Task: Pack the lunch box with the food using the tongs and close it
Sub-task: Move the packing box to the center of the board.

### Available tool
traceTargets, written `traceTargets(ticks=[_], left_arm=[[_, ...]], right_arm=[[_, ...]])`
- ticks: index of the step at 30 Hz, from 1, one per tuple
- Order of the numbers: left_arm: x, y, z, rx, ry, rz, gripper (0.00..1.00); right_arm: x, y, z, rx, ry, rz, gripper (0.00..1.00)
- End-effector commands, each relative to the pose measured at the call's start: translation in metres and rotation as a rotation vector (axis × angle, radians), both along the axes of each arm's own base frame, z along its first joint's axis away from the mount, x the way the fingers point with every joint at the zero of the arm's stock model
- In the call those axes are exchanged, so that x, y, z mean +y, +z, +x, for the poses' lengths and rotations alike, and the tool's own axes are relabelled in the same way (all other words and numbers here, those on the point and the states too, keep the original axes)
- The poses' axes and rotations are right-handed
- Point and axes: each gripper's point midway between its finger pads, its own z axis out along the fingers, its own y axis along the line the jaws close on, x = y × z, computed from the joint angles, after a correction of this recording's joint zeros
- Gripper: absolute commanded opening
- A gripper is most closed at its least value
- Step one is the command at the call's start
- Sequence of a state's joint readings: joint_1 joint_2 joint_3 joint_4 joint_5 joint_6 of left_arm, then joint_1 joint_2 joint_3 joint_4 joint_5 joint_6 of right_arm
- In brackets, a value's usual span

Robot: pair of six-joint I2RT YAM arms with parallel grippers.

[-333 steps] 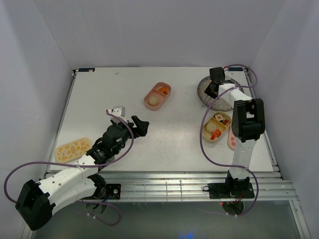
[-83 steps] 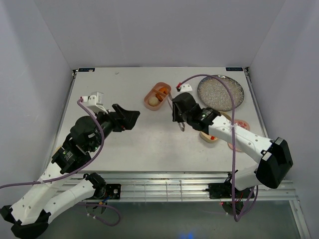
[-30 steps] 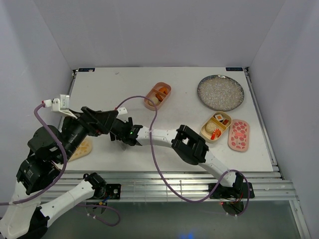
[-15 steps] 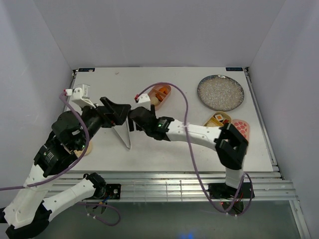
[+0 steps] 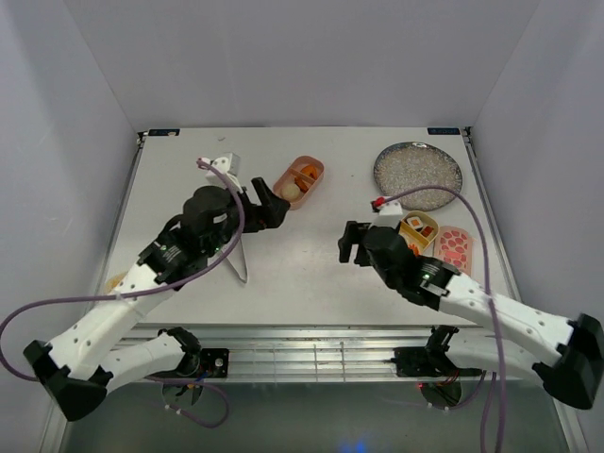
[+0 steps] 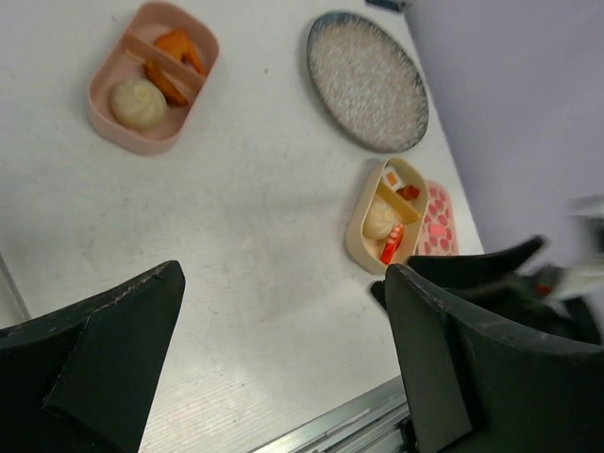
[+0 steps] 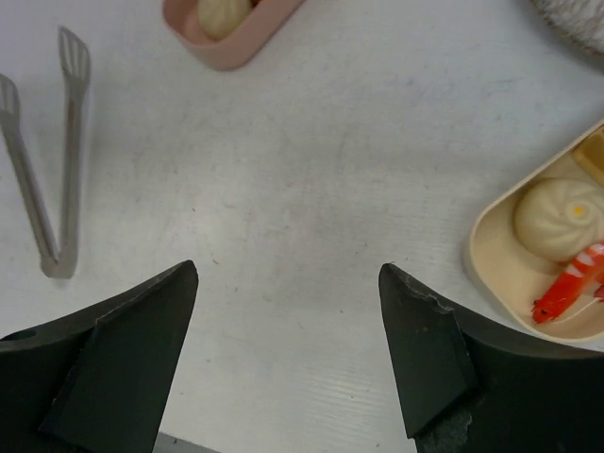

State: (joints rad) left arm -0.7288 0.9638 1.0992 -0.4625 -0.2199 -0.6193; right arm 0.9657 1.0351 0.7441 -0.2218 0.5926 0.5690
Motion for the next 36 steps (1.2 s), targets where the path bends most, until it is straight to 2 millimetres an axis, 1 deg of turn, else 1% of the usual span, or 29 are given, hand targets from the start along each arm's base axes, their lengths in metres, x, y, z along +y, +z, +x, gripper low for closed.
traceTargets(ticks=[1,2,4,5,6,7,8,9,10,11,12,13,14,17,18,20,21,22,23,24,26,27,28,29,30,32,33,35,36], left_arm=[[-0.027,-0.018,0.009,0.018,-0.059,-0.037,0.98],[-0.034,-0.035,0.017,0.053,-0.061,-0.007,0.98],[-0.044,-0.047,0.025,0.072,-0.073,0.010,0.98],[-0.048,-0.050,0.031,0.066,-0.084,0.031,0.98],[-0.057,-0.064,0.039,0.087,-0.091,0.060,0.98],[-0.060,-0.068,0.045,0.095,-0.089,0.080,0.98],[-0.066,-0.056,0.054,0.070,-0.091,0.082,0.97],[-0.073,-0.070,0.062,0.097,-0.097,0.117,0.97],[-0.076,-0.070,0.067,0.097,-0.100,0.126,0.96],[-0.082,-0.061,0.071,0.085,-0.114,0.121,0.96],[-0.084,-0.062,0.076,0.081,-0.118,0.130,0.96],[-0.085,-0.070,0.081,0.096,-0.118,0.144,0.96],[-0.084,-0.072,0.085,0.104,-0.118,0.144,0.96],[-0.061,-0.078,0.104,0.165,-0.050,0.114,0.97],[-0.037,-0.086,0.115,0.204,0.019,0.108,0.97],[-0.007,-0.088,0.124,0.255,0.136,0.043,0.97],[0.024,-0.097,0.132,0.287,0.227,0.027,0.97],[0.038,-0.098,0.133,0.306,0.276,-0.012,0.97],[0.052,-0.092,0.134,0.296,0.310,-0.029,0.97],[0.075,-0.096,0.137,0.310,0.363,-0.027,0.97],[0.105,-0.097,0.140,0.342,0.459,-0.009,0.97],[0.133,-0.114,0.133,0.433,0.551,0.026,0.98],[0.153,-0.116,0.133,0.453,0.631,0.041,0.98],[0.167,-0.116,0.132,0.489,0.704,0.005,0.98],[0.196,-0.129,0.120,0.565,0.800,-0.002,0.98],[0.225,-0.141,0.105,0.638,0.938,-0.034,0.98],[0.251,-0.148,0.093,0.691,1.037,-0.074,0.98],[0.266,-0.162,0.079,0.760,1.098,-0.108,0.98],[0.282,-0.168,0.068,0.797,1.159,-0.122,0.97]], right_arm=[[-0.028,0.041,-0.002,-0.105,-0.072,0.108,0.83],[-0.034,0.042,-0.004,-0.112,-0.079,0.106,0.83],[-0.045,0.050,-0.006,-0.133,-0.096,0.120,0.83],[-0.048,0.046,-0.007,-0.130,-0.102,0.114,0.83],[-0.050,0.046,-0.009,-0.129,-0.100,0.122,0.83],[-0.051,0.044,-0.009,-0.123,-0.096,0.124,0.83],[-0.051,0.042,-0.011,-0.118,-0.087,0.127,0.83],[-0.049,0.040,-0.013,-0.111,-0.069,0.133,0.83],[-0.050,0.039,-0.014,-0.106,-0.065,0.131,0.83],[-0.050,0.038,-0.015,-0.103,-0.064,0.128,0.83],[-0.051,0.037,-0.015,-0.102,-0.063,0.124,0.83],[-0.051,0.036,-0.015,-0.102,-0.063,0.118,0.83],[-0.051,0.036,-0.015,-0.102,-0.062,0.120,0.83],[-0.034,0.035,-0.018,-0.093,0.004,0.167,0.83],[-0.022,0.030,-0.024,-0.070,0.073,0.182,0.83],[-0.014,0.024,-0.025,-0.054,0.108,0.181,0.82],[-0.008,0.019,-0.028,-0.031,0.135,0.174,0.82],[-0.006,0.018,-0.029,-0.027,0.149,0.175,0.83],[-0.002,0.018,-0.029,-0.032,0.170,0.177,0.82],[0.000,0.018,-0.030,-0.034,0.183,0.179,0.82],[0.002,0.018,-0.031,-0.043,0.197,0.193,0.82],[0.004,0.017,-0.031,-0.059,0.206,0.215,0.82],[0.007,0.017,-0.032,-0.064,0.218,0.229,0.82],[0.008,0.016,-0.034,-0.066,0.231,0.236,0.82],[0.009,0.014,-0.034,-0.065,0.238,0.237,0.82],[0.013,0.014,-0.036,-0.065,0.259,0.241,0.82],[0.014,0.014,-0.036,-0.062,0.265,0.238,0.82],[0.017,0.013,-0.038,-0.057,0.294,0.231,0.82],[0.019,0.012,-0.040,-0.054,0.306,0.228,0.82]])
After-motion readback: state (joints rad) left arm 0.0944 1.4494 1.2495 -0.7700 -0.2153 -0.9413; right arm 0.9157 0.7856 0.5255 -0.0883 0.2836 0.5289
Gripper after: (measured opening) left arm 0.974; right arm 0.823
